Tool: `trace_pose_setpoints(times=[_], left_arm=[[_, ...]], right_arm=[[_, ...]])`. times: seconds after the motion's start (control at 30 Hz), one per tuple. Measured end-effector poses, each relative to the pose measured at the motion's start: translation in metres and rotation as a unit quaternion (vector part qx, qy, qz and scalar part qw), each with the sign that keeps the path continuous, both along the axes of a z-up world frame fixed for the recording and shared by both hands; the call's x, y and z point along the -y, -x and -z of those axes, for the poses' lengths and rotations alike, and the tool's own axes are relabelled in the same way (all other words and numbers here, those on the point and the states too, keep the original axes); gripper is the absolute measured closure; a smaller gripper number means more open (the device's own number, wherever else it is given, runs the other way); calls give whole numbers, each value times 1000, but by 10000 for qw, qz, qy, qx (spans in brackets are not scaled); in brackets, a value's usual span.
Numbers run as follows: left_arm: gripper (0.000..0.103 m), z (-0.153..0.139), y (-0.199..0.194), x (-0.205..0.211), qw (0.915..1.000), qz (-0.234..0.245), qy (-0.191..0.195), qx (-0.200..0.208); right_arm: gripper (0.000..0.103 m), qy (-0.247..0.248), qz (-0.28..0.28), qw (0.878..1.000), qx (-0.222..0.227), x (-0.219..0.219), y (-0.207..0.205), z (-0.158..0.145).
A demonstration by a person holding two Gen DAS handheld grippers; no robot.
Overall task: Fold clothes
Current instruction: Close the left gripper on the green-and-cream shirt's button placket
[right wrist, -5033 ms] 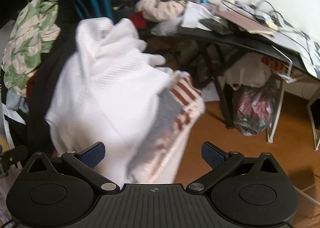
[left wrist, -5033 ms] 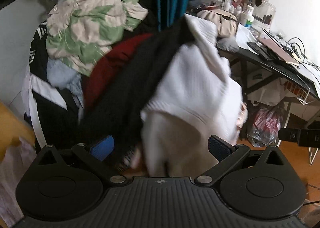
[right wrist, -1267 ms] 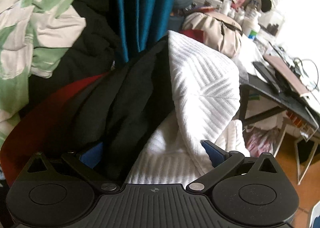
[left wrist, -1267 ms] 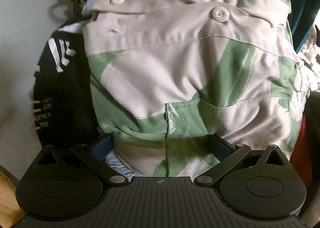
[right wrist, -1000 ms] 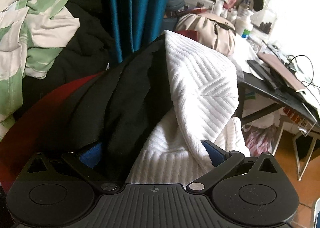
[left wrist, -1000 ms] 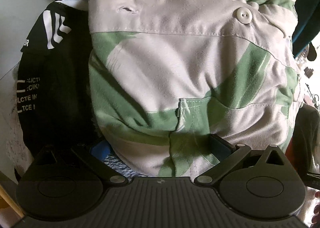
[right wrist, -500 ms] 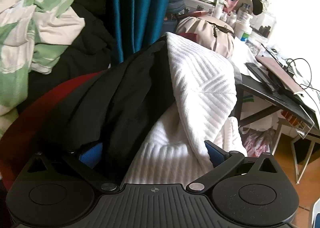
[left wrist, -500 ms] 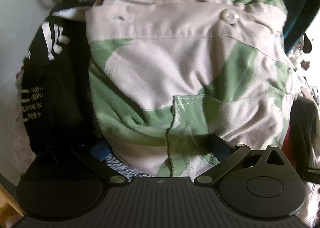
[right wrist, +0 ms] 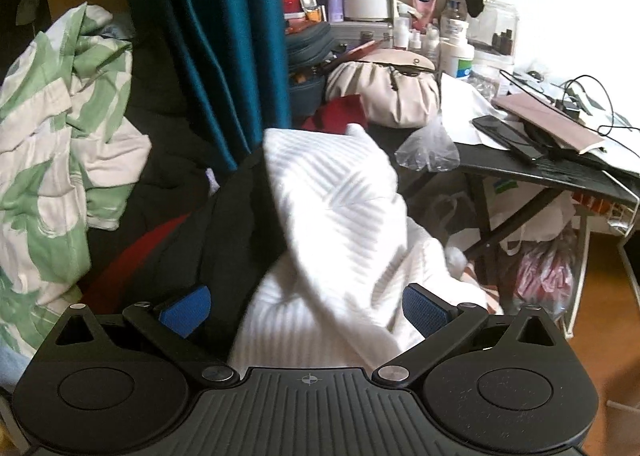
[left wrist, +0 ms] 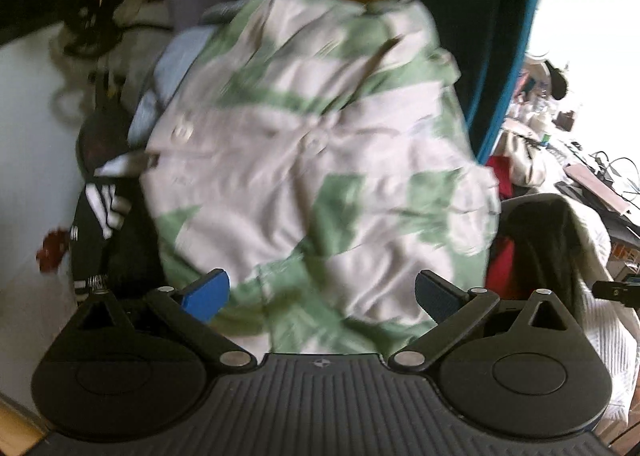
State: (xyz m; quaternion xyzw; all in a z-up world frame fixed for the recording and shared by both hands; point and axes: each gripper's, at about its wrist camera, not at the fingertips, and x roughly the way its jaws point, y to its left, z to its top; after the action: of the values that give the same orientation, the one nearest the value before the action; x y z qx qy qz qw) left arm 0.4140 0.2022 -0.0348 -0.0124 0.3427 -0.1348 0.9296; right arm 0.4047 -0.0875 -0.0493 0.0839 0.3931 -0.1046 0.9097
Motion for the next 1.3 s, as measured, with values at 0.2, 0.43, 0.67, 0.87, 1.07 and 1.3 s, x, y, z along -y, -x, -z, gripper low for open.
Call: trace_pose_setpoints(times=[0.2, 0.43, 0.67, 0.87, 1.07, 1.3], left_arm=[[1, -7, -6, 41, 9989, 445, -113, -56], [1, 14, -29, 89, 9951, 473, -870, -42], [66, 6, -33, 76, 9978, 247, -609, 11], [96, 0, -2, 38, 9994, 299, -146, -80], [96, 7, 20, 9, 9997, -38, 151, -179], [97, 8, 34, -9, 9994, -270, 150, -176]], right_arm=[[1, -174, 124, 9997, -147, 9, 8, 12], [1, -225, 88, 9997, -65, 11, 9, 9], [1, -69, -61, 9998, 153, 10, 4, -10], [1, -66, -473, 9977, 480, -2, -17, -31], [1, -124, -1208, 9876, 992, -45, -70, -46], [5, -401, -1829, 9772, 998, -100, -140, -29]])
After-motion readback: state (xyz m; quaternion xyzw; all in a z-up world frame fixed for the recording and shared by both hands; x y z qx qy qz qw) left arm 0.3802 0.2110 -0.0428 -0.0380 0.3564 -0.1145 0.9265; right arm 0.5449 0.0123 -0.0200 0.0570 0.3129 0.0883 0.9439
